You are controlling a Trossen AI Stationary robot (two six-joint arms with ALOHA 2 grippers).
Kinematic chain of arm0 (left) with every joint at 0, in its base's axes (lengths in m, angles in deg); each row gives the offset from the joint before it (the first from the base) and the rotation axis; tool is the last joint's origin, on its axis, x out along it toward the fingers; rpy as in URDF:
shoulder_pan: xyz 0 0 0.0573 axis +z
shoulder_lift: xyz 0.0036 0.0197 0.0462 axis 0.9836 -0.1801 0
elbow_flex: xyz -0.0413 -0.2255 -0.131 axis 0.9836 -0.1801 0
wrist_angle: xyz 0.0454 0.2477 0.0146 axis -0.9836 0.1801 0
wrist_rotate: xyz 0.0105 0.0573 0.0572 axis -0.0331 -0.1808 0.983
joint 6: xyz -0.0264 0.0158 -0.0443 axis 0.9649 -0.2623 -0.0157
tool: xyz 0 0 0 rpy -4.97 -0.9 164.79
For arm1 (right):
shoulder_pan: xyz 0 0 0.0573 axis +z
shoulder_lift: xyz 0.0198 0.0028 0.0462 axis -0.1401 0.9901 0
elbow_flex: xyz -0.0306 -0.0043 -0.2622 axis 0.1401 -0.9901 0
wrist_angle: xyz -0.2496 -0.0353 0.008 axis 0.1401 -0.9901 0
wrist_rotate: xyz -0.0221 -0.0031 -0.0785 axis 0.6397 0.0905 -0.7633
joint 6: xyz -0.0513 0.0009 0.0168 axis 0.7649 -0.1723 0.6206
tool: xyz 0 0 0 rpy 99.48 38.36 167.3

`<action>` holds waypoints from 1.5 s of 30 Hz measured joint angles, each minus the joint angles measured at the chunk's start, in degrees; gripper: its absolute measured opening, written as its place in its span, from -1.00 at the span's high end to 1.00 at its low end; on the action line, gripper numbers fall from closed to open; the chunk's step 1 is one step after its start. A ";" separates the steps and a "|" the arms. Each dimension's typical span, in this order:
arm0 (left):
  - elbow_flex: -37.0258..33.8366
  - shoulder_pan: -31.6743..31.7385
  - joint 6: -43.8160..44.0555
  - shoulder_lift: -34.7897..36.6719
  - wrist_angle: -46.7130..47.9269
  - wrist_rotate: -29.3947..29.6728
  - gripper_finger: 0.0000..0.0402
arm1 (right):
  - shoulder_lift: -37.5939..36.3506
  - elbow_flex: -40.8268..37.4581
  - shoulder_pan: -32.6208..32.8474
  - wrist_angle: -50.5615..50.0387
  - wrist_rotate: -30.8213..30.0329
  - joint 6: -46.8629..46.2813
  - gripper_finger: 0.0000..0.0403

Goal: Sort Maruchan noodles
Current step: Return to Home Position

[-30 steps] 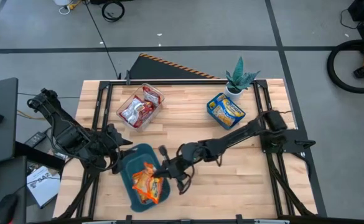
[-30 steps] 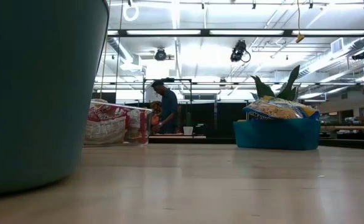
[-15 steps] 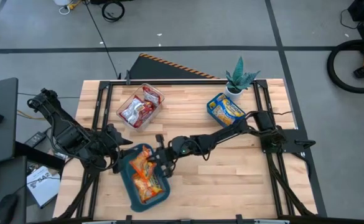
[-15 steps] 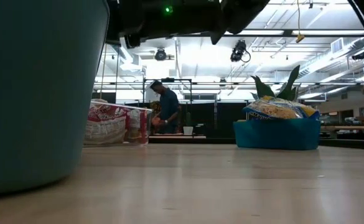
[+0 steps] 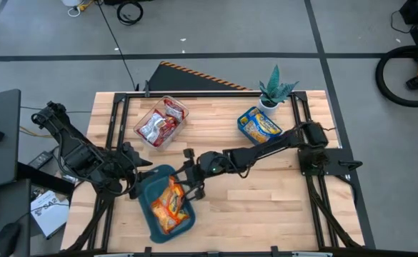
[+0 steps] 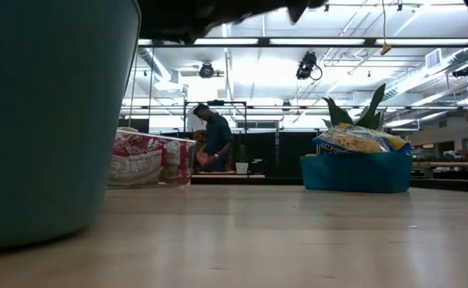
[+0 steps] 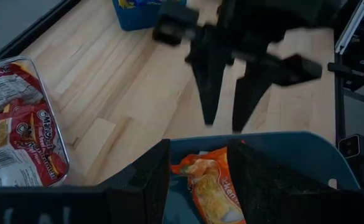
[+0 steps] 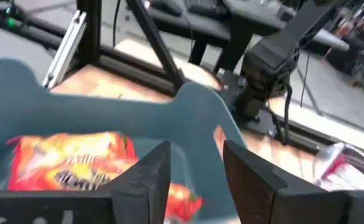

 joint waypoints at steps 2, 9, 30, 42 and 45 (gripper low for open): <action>0.00 0.00 0.24 -0.24 0.00 -0.12 0.18 | -2.97 0.00 0.14 -5.32 -0.09 0.42 0.24; 0.00 -0.49 -0.52 -3.57 0.83 -0.22 0.18 | -14.41 -2.07 2.48 -28.31 -12.50 -3.54 0.25; -26.04 0.13 -5.73 12.83 -13.94 9.49 0.44 | -49.28 -37.52 11.32 -21.51 -24.85 -22.98 0.25; -38.69 5.27 -22.24 31.00 -28.76 8.47 0.80 | -64.94 -60.99 9.32 3.35 -22.50 -26.14 0.25; -43.45 5.27 -29.16 34.93 -38.29 6.85 0.91 | -71.27 -65.94 7.57 6.30 -21.69 -25.60 0.25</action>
